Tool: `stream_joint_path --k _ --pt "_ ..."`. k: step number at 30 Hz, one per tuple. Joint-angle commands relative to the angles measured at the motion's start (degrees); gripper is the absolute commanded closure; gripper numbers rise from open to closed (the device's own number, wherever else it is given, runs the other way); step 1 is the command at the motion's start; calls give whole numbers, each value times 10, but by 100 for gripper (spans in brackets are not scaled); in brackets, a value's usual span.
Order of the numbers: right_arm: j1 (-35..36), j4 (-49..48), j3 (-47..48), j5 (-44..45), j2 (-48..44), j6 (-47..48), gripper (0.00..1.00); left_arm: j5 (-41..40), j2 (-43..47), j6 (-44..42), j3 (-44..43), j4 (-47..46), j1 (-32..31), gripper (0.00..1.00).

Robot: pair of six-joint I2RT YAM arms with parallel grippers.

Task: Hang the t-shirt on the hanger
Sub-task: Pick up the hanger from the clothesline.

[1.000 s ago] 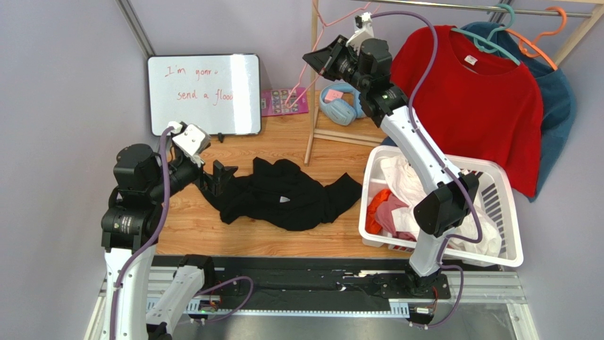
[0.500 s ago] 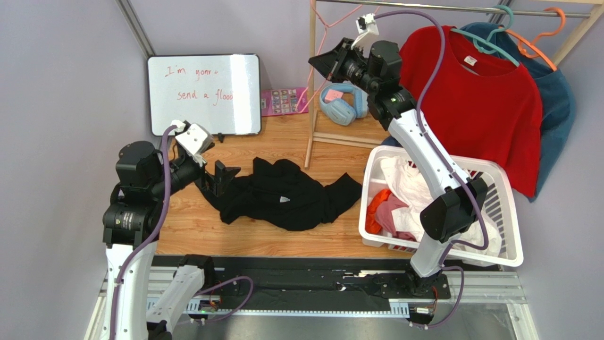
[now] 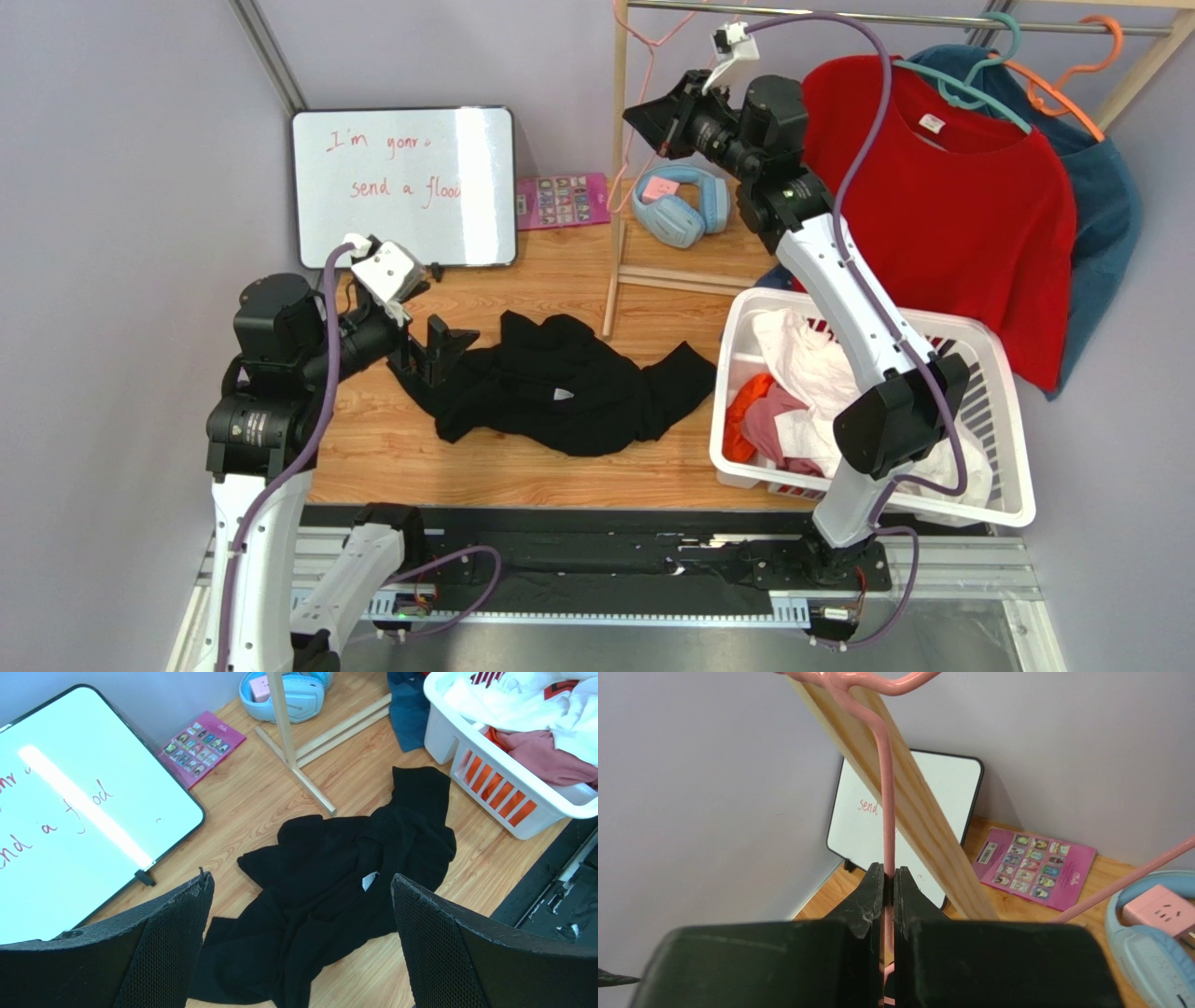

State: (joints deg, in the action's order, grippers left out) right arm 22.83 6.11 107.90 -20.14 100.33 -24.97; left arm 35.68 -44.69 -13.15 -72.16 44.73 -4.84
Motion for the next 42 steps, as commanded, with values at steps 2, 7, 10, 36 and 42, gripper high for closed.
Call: stream_joint_path --k 2,7,10,36,42 --pt "-16 -45 30 -19 -21 63 100 13 -3 0 -11 -12 1 1" --pt "-19 -37 12 -72 -35 88 100 20 -4 -5 -11 -13 2 1" --pt "-19 -22 -14 -121 -52 78 100 30 -1 -7 -13 -12 2 1" --pt "30 405 -349 -388 -431 248 100 247 64 -118 104 -61 1 2" --pt "153 507 -379 -414 -413 328 100 302 69 -196 119 -97 -10 8"
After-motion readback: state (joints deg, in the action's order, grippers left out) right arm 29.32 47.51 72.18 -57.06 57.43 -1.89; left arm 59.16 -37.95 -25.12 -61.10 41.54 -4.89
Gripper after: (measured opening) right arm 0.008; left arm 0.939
